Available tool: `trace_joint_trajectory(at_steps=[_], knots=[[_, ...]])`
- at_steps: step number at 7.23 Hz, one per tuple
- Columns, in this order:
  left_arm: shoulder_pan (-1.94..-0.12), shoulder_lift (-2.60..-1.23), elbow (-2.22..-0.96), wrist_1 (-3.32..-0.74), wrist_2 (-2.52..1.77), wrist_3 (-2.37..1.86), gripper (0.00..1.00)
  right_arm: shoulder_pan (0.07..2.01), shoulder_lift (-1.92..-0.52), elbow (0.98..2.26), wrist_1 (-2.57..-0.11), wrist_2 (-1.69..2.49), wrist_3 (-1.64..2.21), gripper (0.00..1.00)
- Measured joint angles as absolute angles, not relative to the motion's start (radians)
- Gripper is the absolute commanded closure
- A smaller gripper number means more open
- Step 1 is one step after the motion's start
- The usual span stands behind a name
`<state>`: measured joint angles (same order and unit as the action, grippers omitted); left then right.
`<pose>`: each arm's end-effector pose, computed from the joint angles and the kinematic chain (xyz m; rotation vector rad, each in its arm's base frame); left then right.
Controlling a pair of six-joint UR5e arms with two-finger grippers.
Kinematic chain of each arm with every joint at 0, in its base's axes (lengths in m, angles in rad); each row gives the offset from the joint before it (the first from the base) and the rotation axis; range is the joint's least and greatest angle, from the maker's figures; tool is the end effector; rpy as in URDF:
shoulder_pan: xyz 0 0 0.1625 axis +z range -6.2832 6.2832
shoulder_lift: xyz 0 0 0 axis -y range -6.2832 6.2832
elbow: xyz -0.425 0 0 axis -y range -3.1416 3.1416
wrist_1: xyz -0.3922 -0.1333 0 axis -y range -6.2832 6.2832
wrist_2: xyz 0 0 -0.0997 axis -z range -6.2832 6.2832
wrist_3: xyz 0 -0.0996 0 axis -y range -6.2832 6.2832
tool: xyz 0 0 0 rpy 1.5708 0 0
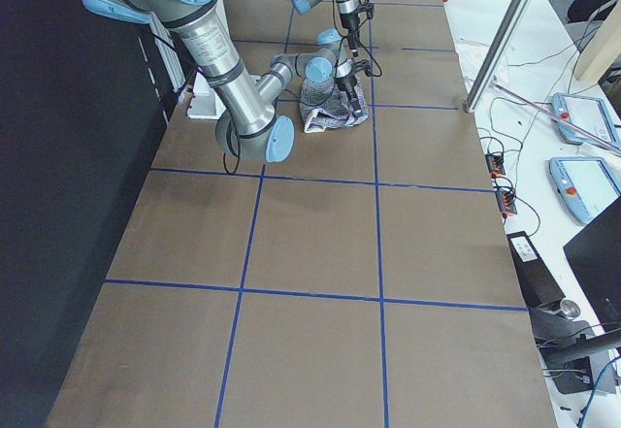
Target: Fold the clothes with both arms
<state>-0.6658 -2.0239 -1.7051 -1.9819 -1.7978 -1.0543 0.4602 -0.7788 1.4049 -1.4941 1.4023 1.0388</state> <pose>0.4412 -0.4875 0.2960 0.3813 0.9406 -0.0229 -0.6142 -0.4719 0.2417 0.4757 -0.5396 -0.0095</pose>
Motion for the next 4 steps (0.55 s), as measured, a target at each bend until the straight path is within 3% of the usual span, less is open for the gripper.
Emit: trace_joint_trajectory(at_steps=[4], knots=[[-0.666, -2.025, -1.706, -1.982, -1.798, -1.054, 0.00, 0.500, -0.788, 1.403, -1.507, 1.397, 0.991, 1.00]])
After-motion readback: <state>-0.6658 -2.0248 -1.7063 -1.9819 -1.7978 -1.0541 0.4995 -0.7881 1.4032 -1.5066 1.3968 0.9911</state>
